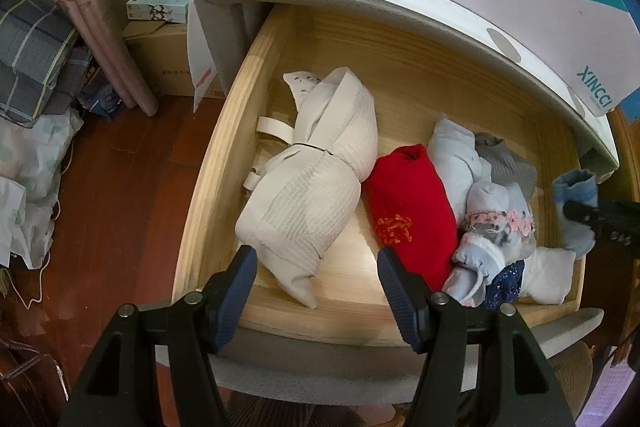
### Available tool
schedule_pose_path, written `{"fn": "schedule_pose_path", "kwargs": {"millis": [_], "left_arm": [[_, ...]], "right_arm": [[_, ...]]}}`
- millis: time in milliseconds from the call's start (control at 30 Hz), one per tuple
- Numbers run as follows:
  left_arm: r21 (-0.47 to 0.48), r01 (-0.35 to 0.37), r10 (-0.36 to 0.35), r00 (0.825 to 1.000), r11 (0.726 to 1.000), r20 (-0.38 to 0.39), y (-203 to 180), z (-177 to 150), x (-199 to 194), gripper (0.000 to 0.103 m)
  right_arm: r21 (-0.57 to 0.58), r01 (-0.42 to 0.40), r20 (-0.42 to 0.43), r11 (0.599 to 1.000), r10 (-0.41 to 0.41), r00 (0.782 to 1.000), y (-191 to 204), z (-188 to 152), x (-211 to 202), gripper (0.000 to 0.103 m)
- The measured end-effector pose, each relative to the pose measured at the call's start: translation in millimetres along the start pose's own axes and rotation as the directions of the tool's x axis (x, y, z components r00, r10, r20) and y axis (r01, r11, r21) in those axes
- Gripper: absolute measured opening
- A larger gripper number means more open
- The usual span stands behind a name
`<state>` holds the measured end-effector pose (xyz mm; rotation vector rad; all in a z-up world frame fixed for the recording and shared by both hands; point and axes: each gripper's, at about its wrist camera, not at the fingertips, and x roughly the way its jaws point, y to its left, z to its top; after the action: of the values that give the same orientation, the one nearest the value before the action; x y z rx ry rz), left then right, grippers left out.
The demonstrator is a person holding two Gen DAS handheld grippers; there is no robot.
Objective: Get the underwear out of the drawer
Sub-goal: 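Close the right tool on the light blue sock, then lower the left tool onto the beige bra and close it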
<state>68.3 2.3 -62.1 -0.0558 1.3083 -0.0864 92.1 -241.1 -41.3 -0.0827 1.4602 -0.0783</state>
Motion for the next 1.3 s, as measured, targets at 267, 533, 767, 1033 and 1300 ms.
{"fn": "schedule_pose_path", "kwargs": {"millis": [267, 533, 767, 1033, 1300], "left_arm": [[0.010, 0.025, -0.025, 0.999, 1.000, 0.023, 4.9, 12.6, -8.0, 0.064], [-0.014, 0.045, -0.046, 0.997, 0.999, -0.060, 18.0, 39.0, 4.8, 0.064], [0.075, 0.023, -0.014, 0.993, 0.997, -0.118, 3.1, 50.7, 27.5, 0.064], [0.102, -0.027, 0.041, 0.990, 0.994, -0.136, -6.2, 64.8, 51.7, 0.064], [0.067, -0.042, 0.053, 0.983, 0.997, -0.174, -6.5, 72.5, 73.2, 0.068]], "right_arm": [[0.088, -0.146, 0.041, 0.985, 0.143, 0.989, -9.8, -10.2, -36.4, 0.041], [0.120, -0.196, 0.028, 0.973, 0.194, 0.981, -0.6, -17.1, -16.8, 0.041], [0.154, -0.163, 0.024, 0.974, 0.161, 0.987, 3.1, -20.9, 12.6, 0.041], [0.228, -0.126, 0.054, 0.966, 0.117, 0.992, 0.7, -34.9, 32.7, 0.041], [0.248, -0.131, 0.046, 0.960, 0.123, 0.991, -1.0, -38.2, 40.6, 0.041]]}}
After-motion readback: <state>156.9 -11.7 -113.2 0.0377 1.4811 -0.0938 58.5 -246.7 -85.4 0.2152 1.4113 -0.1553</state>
